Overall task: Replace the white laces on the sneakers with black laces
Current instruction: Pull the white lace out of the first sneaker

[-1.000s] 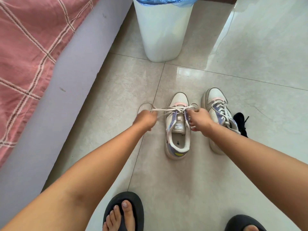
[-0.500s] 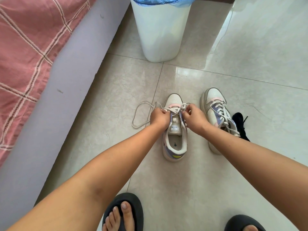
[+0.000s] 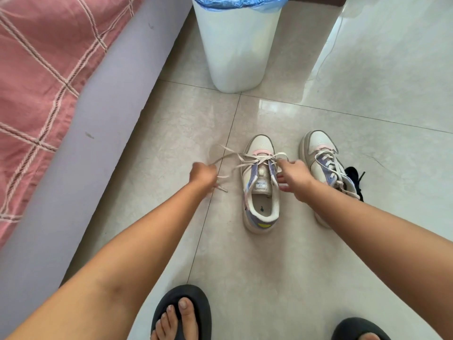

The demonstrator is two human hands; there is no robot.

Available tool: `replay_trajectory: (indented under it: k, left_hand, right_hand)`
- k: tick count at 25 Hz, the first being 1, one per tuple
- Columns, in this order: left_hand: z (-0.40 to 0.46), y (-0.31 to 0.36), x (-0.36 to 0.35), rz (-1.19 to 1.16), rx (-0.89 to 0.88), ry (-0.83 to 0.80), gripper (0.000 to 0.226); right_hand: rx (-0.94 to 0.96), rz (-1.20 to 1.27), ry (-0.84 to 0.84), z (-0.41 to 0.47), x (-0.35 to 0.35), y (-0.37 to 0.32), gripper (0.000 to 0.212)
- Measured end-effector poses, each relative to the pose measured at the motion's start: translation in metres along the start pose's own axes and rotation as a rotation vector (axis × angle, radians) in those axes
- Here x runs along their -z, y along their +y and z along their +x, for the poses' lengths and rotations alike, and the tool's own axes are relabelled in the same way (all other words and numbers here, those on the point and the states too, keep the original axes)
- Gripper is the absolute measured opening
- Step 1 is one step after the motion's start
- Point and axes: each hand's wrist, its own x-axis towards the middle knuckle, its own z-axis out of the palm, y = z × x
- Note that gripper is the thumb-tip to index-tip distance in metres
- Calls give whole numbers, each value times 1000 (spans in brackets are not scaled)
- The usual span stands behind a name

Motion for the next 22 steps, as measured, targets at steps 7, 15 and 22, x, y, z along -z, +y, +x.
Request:
replay_trajectory:
  k: [7,15,22]
  left_hand:
    - [-15,26,-55,-347,181,-225,27]
    - [-11,33,-60,-581,14,-131,24]
    - [6,18,-24,-726,90,-177,31]
  right_hand:
    - [-96,451,62,-7,-23,5,14]
    - [65,280,159,9,-26,5,20]
    - [-218,717,227,6,3,-8,34]
